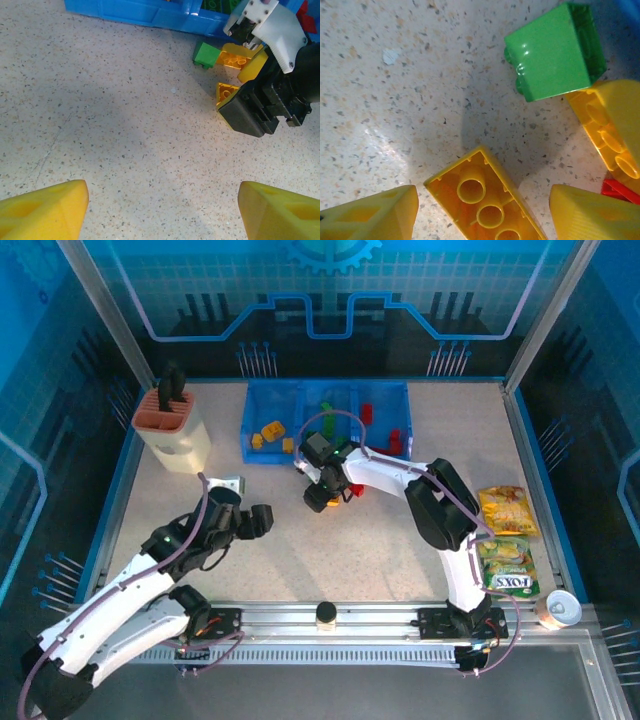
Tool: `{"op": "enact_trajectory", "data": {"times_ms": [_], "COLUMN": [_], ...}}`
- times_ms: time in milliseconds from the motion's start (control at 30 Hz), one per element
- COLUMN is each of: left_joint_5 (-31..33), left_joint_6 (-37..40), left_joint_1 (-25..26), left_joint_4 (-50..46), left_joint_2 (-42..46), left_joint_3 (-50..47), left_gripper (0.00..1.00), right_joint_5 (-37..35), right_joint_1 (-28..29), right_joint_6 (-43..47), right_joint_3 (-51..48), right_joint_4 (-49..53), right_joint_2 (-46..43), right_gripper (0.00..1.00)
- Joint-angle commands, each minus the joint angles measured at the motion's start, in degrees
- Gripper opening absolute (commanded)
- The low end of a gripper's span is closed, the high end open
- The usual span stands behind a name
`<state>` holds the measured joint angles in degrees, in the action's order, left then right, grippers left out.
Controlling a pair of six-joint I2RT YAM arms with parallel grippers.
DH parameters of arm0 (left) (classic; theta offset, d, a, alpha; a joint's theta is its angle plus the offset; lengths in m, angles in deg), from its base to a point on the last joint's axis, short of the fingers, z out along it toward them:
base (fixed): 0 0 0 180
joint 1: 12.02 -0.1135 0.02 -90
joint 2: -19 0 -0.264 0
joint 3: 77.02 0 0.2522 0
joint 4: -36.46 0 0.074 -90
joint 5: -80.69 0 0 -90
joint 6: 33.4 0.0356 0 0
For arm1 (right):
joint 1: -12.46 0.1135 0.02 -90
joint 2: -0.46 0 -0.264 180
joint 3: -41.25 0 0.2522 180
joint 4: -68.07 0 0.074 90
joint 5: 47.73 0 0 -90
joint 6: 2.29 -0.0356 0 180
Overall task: Sort the legos into containers by color
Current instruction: Move the lego to the center of the table, then pick up the lego from the center of the table.
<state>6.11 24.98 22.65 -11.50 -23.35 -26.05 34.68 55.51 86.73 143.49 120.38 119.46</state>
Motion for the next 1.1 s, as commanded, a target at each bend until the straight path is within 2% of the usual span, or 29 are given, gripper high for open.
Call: {"op": "enact_trajectory", "data": {"times_ms": [0,67,233,467,667,867,1067], "left_joint_5": [1.5,1.5,1.6,1.6,2.7,3.8,4.4], "left_joint_6": [-0.9,-1.1,-1.1,-1.9,-2.1,-2.0,-1.4], "left_joint_1": [0.3,0.2,0.2,0.1,0.0,0.0,0.0], "left_joint_4": [-1.3,-0.9,-0.8,-1.2,-3.8,-5.0,-6.5], "left_joint_2": [0.7,0.7,0.7,2.8,5.2,7.1,7.4], "left_joint_3": [-0.7,-0.4,0.6,1.4,3.2,4.8,6.2], "left_gripper": [0.79,0.79,0.78,0.78,0.77,0.77,0.77], "right_joint_5": [-0.5,-0.3,0.5,0.5,0.5,3.8,4.4], "right_joint_1": [-0.3,-0.3,0.3,0.5,1.5,2.5,2.4], "right_joint_6": [0.9,0.8,1.0,1.4,1.1,-0.2,-2.3], "right_joint_3": [0.2,-0.3,-1.5,-0.8,0.7,6.1,18.6], "right_joint_4": [0.9,0.9,0.7,1.9,2.6,3.9,4.2], "right_joint_2": [1.0,0.8,-0.7,-0.5,-1.0,-4.0,-1.9], "right_gripper": [0.7,0.68,0.49,0.48,0.33,0.33,0.34]}}
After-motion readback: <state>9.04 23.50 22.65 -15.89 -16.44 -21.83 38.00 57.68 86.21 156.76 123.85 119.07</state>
